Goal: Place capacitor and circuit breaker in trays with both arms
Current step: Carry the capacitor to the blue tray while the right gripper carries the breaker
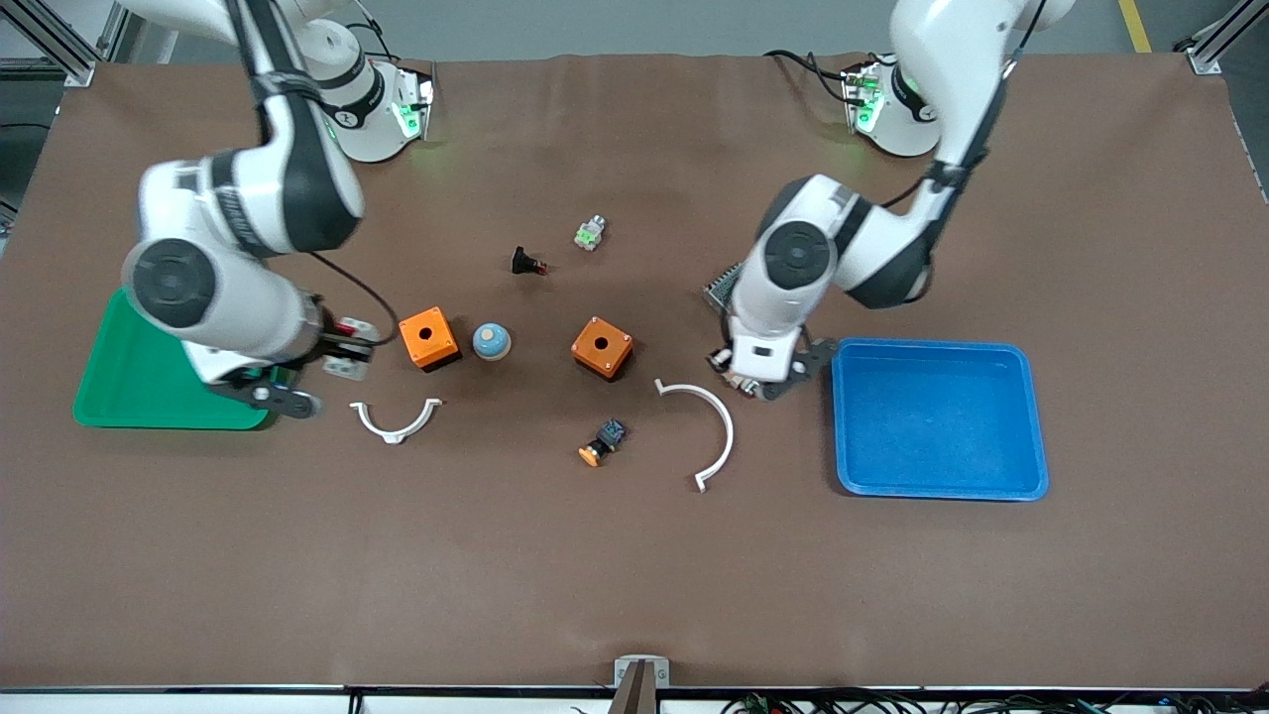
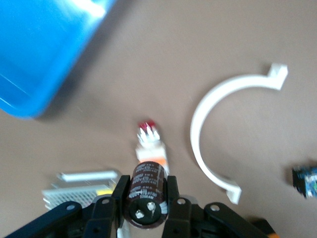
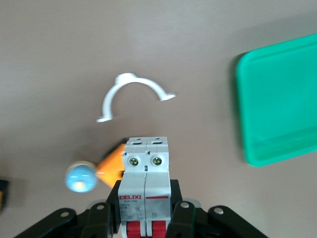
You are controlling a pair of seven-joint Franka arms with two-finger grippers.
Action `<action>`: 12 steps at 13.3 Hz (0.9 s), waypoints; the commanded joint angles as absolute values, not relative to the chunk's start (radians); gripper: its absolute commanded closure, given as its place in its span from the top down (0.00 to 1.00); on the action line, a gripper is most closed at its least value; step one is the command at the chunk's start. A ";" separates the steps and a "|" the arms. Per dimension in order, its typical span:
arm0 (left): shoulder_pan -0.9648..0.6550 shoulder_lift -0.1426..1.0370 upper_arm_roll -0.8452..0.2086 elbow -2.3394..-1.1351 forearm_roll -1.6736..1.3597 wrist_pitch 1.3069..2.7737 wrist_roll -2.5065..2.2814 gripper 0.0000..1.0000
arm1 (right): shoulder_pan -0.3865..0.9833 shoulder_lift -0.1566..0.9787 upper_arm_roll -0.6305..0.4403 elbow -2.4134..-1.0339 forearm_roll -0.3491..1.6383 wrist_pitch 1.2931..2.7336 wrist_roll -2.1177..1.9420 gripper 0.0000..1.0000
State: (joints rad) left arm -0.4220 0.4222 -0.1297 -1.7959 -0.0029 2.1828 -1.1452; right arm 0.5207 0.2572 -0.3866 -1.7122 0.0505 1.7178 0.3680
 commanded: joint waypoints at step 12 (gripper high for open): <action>0.101 0.495 -0.140 -1.919 0.074 2.262 -0.601 0.03 | -0.037 0.400 -0.420 -1.876 0.055 2.137 -0.462 0.21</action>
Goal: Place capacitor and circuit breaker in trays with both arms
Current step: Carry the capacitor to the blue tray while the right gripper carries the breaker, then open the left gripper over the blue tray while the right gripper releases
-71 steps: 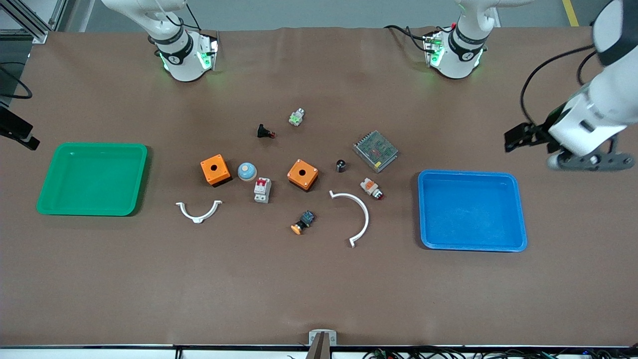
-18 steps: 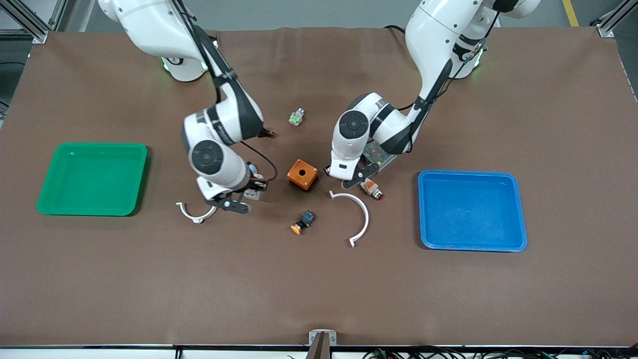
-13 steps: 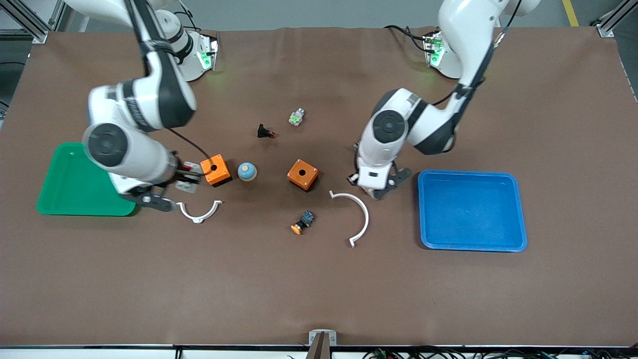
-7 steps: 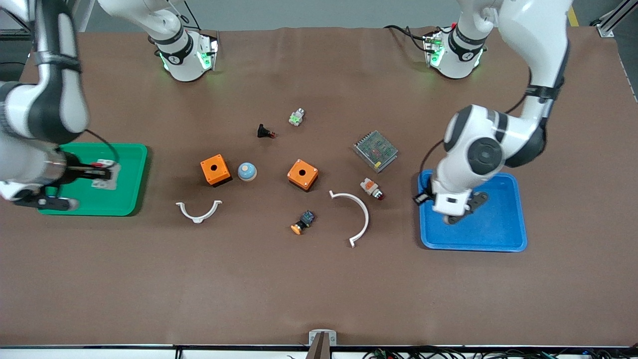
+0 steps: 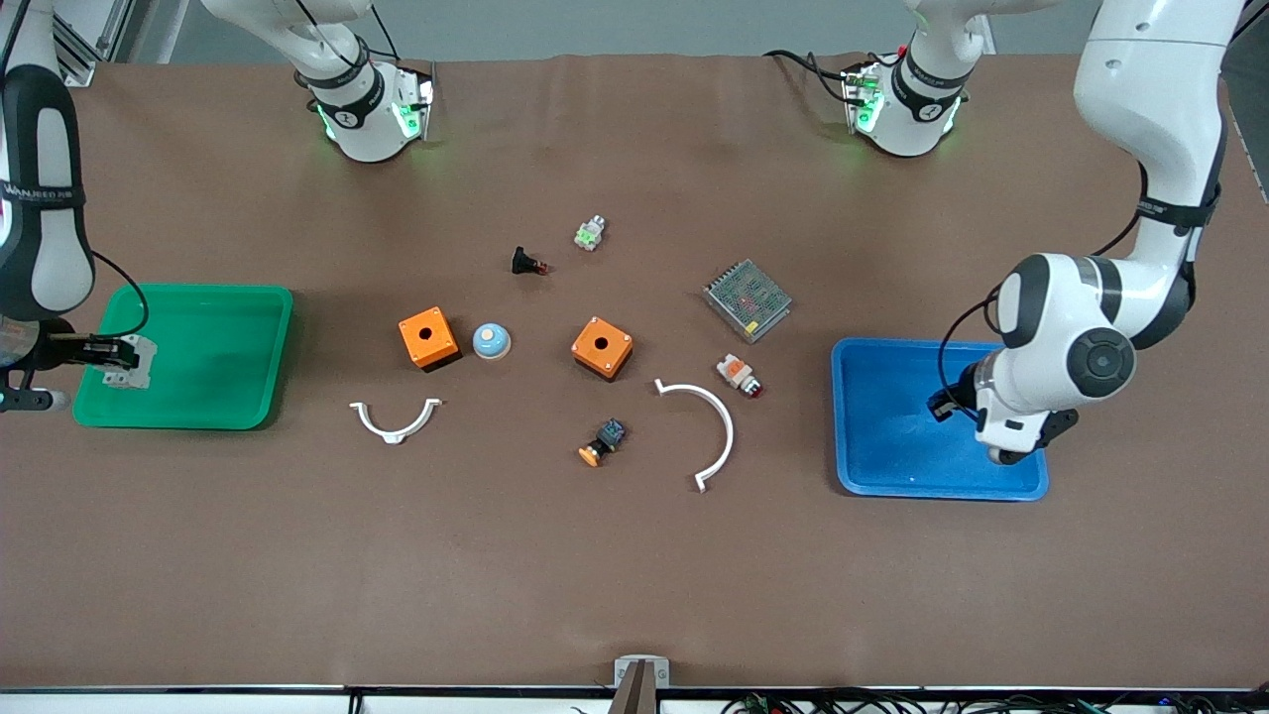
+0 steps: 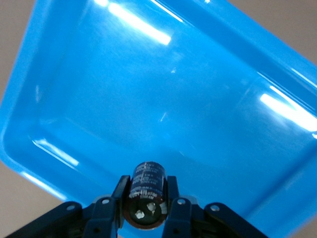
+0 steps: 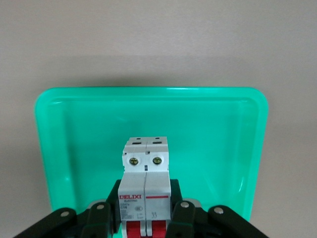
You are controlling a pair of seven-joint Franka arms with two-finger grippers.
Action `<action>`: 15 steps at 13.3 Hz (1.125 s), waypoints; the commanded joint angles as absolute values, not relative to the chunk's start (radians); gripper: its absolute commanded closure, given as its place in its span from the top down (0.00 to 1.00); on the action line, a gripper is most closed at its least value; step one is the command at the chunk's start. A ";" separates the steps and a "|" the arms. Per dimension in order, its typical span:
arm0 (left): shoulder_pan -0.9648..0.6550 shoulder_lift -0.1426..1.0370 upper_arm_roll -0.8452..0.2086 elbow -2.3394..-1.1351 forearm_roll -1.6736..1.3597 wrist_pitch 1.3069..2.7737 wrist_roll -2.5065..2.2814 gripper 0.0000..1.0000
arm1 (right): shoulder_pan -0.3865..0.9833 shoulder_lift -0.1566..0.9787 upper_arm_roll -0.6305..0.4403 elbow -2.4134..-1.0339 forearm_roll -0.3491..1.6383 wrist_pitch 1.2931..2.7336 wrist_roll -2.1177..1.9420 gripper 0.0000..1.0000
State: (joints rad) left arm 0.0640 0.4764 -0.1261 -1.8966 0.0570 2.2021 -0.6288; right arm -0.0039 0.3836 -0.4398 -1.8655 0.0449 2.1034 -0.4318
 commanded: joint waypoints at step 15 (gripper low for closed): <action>0.124 0.335 -0.132 -1.844 0.072 2.171 -0.479 1.00 | -0.061 0.431 -0.420 -2.068 0.169 2.320 -0.517 1.00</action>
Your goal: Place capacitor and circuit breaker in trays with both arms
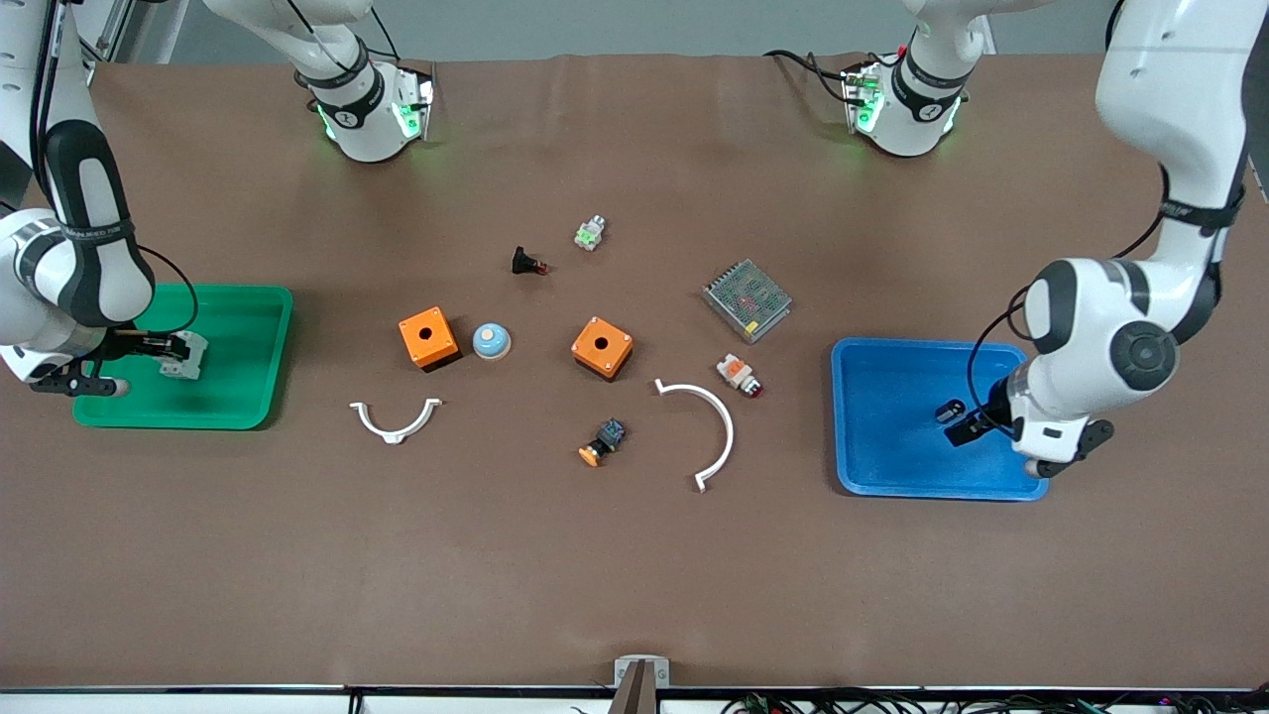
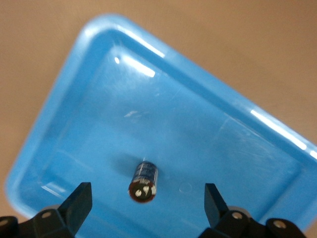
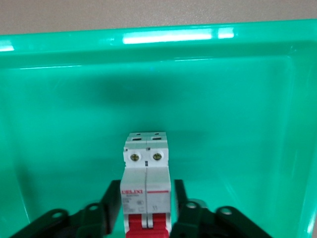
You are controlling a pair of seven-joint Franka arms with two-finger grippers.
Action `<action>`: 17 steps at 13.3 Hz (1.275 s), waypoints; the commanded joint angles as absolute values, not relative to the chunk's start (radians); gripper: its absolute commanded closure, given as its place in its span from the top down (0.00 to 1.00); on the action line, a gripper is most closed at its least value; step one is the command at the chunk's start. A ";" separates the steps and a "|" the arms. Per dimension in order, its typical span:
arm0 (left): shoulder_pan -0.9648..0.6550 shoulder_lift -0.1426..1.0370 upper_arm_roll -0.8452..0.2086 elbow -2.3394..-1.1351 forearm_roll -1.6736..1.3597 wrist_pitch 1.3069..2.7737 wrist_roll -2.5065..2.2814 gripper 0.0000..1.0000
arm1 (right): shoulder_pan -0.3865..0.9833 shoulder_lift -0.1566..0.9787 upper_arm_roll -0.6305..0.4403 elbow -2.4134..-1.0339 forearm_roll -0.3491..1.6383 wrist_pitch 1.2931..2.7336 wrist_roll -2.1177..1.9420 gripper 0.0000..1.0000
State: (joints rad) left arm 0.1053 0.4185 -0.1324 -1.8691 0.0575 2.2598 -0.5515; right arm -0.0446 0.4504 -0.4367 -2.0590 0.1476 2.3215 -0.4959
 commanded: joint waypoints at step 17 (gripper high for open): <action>0.079 -0.017 -0.106 -1.597 0.051 1.600 -0.078 1.00 | 0.228 0.061 -0.414 -1.757 0.071 1.674 -0.160 1.00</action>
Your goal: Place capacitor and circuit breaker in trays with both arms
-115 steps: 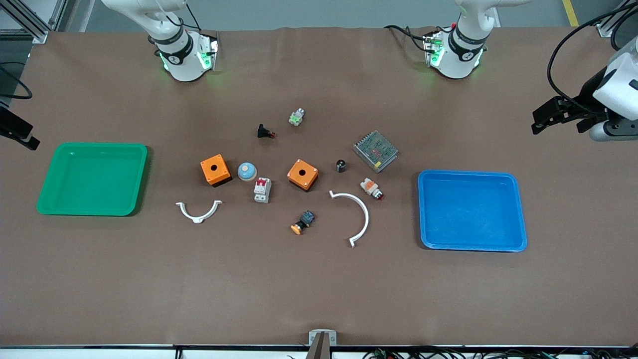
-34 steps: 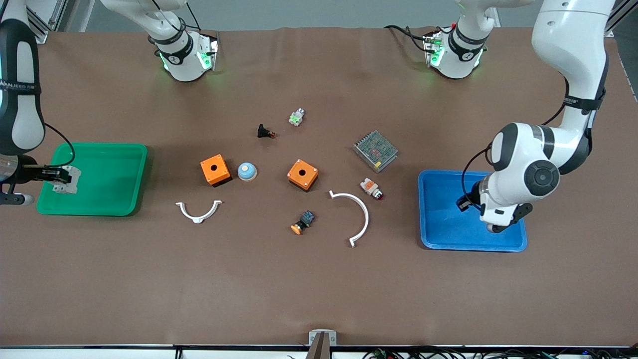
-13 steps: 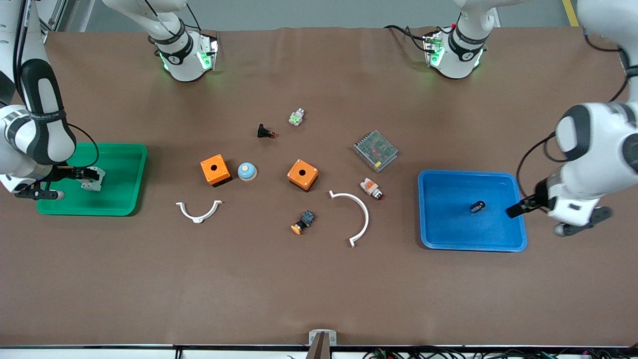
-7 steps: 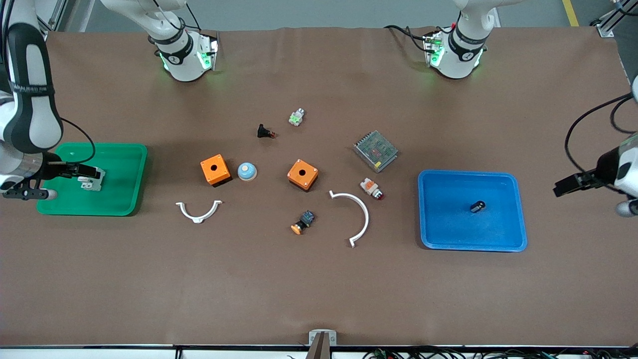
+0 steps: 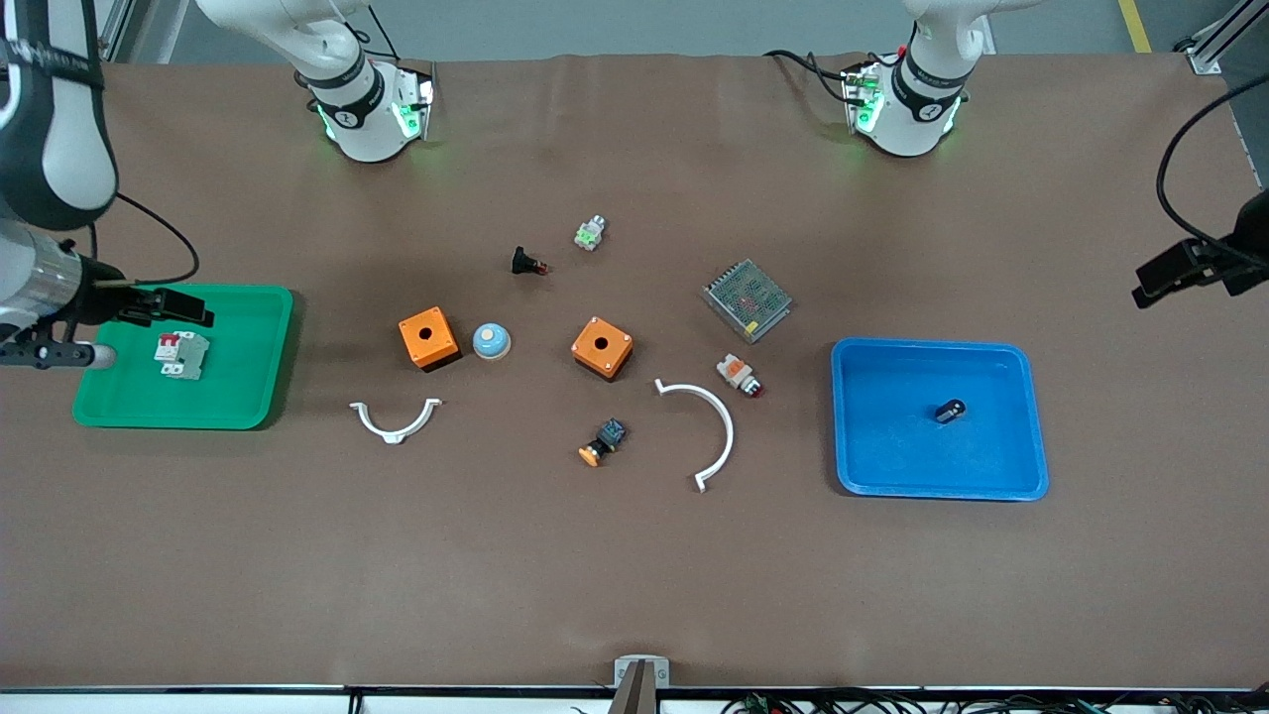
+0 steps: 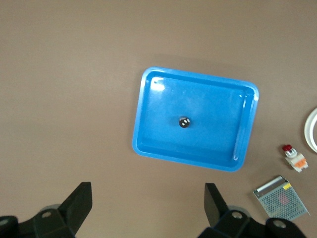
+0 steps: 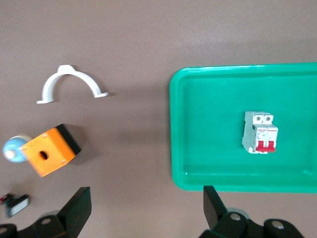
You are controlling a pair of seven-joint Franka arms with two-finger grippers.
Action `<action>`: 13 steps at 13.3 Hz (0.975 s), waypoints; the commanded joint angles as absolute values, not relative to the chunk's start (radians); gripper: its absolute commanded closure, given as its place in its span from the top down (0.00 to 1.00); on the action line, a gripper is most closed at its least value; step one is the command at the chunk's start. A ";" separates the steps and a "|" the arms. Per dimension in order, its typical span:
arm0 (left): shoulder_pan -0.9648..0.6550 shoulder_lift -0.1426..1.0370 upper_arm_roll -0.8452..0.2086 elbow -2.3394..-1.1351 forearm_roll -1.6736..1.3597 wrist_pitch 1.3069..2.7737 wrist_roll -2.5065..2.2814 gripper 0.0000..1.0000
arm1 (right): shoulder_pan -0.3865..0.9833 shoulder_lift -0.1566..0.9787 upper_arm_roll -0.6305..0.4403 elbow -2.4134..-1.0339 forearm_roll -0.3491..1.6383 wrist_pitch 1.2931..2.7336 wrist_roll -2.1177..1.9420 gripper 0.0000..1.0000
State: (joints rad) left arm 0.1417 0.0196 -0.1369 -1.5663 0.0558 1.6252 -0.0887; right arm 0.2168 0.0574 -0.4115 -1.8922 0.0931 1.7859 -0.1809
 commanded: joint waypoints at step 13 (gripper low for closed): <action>-0.045 -0.114 -0.043 -1.666 0.012 1.578 -0.077 1.00 | 0.271 0.066 -0.416 -1.470 0.028 1.563 -0.164 1.00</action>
State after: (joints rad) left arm -0.0378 -0.1261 -0.0544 -1.6864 0.0122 1.5865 -0.0955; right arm 0.2614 0.0540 -0.4123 -1.4961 0.0352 1.5814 -0.1719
